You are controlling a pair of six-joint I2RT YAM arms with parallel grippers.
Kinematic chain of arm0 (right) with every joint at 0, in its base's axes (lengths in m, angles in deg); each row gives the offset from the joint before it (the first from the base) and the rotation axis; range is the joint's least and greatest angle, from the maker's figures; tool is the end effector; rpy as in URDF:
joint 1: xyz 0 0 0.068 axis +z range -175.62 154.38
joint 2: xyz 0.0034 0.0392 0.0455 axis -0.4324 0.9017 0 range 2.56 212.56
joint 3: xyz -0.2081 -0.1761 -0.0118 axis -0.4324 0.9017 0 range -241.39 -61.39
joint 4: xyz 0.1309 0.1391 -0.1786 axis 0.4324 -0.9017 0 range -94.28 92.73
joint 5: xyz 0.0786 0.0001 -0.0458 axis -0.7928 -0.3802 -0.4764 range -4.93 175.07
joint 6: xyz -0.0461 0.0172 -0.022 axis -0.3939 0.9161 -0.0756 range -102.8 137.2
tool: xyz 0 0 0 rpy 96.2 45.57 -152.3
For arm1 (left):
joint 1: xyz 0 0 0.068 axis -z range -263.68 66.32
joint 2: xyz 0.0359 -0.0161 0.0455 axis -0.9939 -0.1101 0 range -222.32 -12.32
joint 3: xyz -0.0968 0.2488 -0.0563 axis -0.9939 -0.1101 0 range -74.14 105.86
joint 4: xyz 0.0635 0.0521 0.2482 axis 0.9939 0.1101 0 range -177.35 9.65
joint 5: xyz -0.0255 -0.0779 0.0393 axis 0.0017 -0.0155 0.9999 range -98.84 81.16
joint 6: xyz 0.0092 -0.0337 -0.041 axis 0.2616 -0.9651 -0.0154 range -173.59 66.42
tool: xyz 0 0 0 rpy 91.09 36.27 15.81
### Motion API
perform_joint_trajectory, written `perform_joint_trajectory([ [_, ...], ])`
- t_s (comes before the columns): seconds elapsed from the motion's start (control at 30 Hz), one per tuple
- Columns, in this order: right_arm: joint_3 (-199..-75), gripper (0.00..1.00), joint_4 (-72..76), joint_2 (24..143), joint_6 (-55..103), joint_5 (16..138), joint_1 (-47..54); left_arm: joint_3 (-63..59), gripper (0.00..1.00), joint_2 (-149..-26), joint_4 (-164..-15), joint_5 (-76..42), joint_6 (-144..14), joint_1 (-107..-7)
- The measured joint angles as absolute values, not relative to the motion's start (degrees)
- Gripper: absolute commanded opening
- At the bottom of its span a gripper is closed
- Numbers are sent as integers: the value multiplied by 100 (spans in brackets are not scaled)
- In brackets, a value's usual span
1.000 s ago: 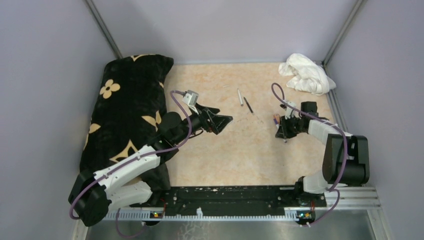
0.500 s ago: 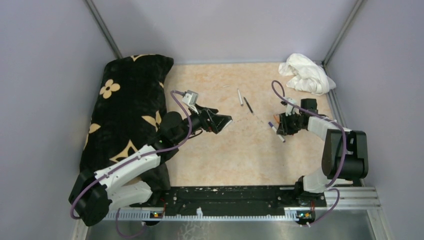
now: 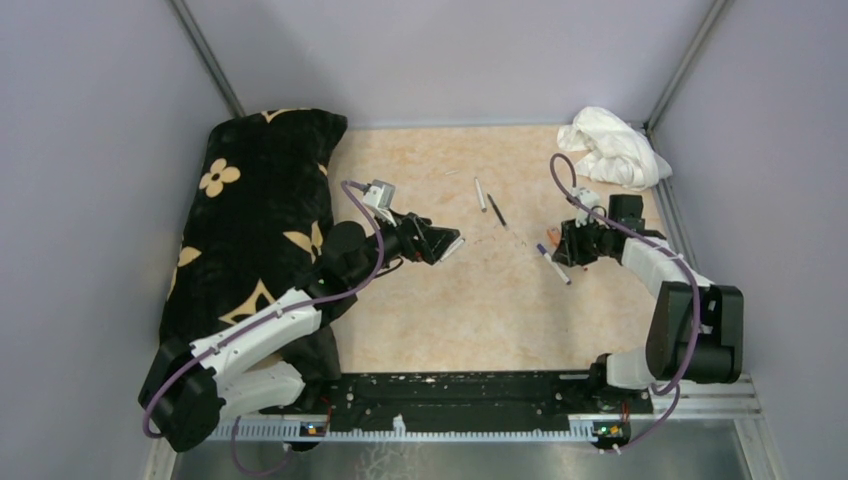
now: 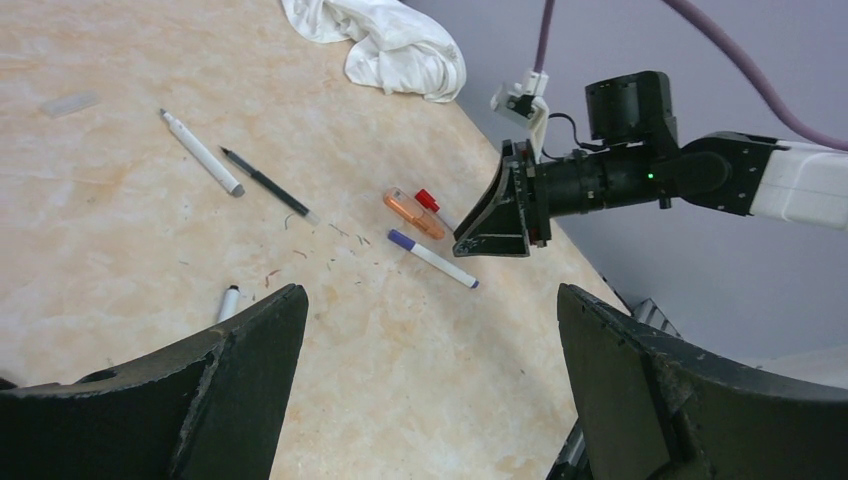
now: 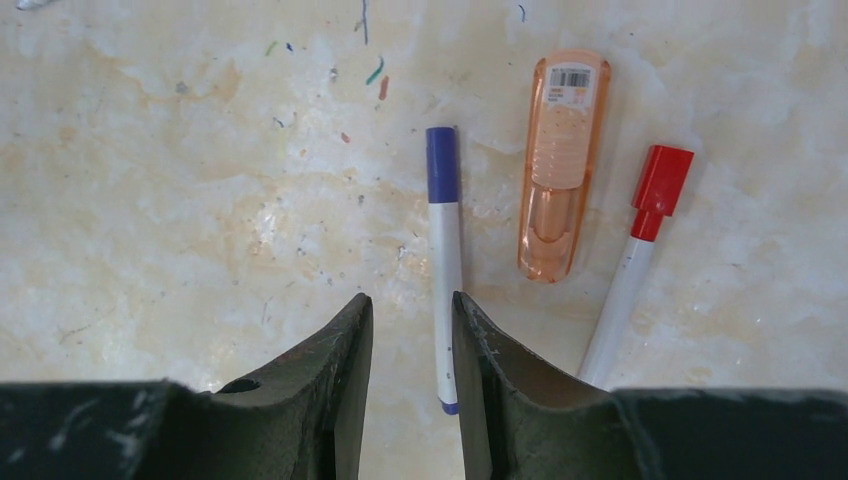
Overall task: Insert the pens into the pen caps
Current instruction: Place the pen at the center of the board, then move the pen cap to the center of the board.
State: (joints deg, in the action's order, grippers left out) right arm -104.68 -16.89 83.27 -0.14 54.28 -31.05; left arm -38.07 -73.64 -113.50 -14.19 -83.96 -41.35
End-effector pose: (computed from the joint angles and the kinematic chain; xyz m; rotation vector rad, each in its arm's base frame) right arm 0.2660 -0.0070 0.1851 -0.4493 2.3980 0.5143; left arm 0.1825 -0.1707 0.2967 0.2505 1.6388 -1.0593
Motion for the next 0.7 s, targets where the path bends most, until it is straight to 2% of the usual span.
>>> perform_joint_trajectory([
  [0.7,-10470,36,-1840,7851,-17,4237,-3105,-3726,98,-7468,-10489,-813,-8297,-4426],
])
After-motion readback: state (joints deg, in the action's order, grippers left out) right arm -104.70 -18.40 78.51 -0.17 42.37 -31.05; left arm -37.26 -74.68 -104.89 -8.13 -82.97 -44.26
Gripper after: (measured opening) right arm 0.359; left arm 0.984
